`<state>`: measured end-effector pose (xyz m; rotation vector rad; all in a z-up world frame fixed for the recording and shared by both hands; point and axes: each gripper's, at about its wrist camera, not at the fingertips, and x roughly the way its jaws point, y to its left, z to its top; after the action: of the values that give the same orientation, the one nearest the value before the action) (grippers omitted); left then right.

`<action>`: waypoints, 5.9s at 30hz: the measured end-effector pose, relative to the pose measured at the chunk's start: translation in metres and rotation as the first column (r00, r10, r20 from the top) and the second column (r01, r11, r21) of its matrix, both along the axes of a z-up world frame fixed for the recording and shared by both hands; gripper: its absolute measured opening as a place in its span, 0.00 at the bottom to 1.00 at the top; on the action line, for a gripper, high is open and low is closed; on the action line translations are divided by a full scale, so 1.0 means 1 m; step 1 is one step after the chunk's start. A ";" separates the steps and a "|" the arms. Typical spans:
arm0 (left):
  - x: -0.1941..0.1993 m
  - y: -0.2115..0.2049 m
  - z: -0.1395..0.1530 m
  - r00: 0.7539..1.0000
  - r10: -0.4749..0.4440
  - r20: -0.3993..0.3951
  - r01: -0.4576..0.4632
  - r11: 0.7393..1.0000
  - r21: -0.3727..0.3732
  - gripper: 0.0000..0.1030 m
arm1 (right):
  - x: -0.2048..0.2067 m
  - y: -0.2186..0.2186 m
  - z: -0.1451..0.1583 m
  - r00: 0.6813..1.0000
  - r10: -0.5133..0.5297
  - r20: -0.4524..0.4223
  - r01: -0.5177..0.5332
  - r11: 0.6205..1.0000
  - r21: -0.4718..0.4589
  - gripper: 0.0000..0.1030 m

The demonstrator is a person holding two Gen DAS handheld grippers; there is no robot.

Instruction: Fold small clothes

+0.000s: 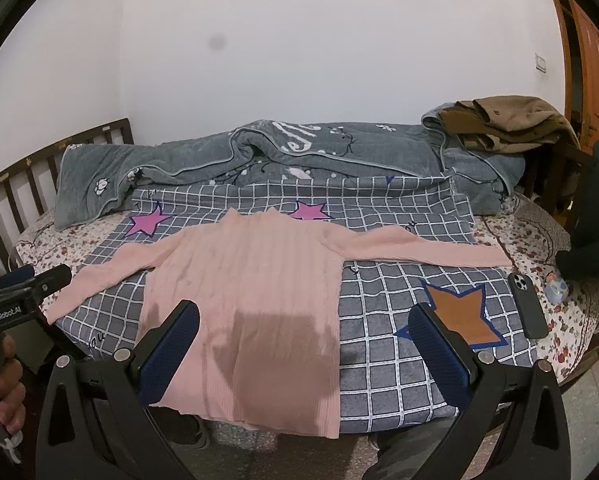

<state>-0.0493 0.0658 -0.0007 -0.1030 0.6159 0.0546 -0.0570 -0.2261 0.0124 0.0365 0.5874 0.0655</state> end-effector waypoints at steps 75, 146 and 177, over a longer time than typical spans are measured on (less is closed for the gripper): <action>0.175 0.155 -0.060 0.972 0.235 0.018 -0.226 0.951 -0.213 0.05 | 0.102 -0.018 -0.107 0.992 0.009 -0.129 0.006 0.993 0.119 0.86; 0.303 0.048 -0.166 0.983 -0.010 -0.186 -0.014 0.992 -0.125 0.14 | 0.308 0.048 -0.147 0.981 0.151 -0.121 -0.158 0.986 -0.051 0.67; 0.290 0.092 -0.164 0.992 0.024 -0.127 -0.064 0.945 -0.321 0.24 | 0.291 -0.067 -0.176 0.984 -0.078 -0.160 0.089 0.994 0.059 0.41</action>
<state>0.2408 0.1576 -0.1642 -0.4366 0.7415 0.0018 0.2337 -0.2935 -0.1638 0.1315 0.7407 0.0003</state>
